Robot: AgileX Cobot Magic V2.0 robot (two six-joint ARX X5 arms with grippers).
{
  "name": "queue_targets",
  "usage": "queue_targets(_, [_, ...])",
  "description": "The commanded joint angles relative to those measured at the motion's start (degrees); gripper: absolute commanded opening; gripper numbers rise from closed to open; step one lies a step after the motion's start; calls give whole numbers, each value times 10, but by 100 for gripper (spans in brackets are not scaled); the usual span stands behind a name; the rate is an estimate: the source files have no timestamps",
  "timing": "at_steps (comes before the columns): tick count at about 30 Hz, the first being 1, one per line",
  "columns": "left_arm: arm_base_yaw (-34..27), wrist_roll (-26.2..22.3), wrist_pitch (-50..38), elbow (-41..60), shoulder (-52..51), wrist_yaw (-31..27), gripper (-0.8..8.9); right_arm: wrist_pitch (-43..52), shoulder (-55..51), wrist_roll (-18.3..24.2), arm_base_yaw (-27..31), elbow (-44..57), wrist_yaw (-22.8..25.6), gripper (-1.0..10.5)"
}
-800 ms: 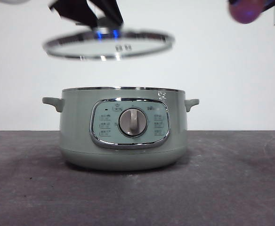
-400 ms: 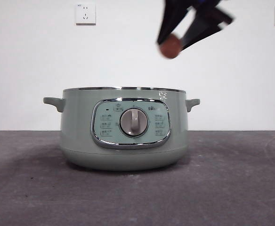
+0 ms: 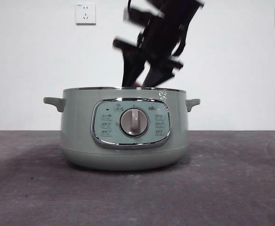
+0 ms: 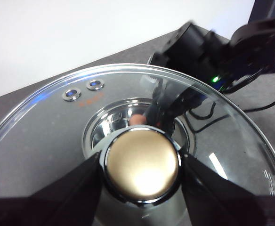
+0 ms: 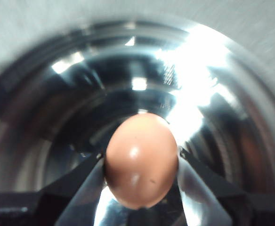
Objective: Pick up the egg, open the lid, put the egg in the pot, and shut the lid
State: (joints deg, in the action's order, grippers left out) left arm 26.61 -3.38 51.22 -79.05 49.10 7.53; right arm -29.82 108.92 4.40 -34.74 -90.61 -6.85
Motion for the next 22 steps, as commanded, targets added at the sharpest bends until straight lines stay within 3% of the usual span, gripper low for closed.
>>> queue_targets(1, [-2, 4, -23, -2, -11, -1, -8, 14, 27, 18, -7, -2, 14, -13])
queue_targets(17, [-2, 4, -19, -2, -12, 0, -8, 6, 85, 42, -19, -1, 26, 8])
queue_targets(22, [-2, 4, -20, -2, -8, 0, -8, 7, 80, 38, -22, -2, 27, 419])
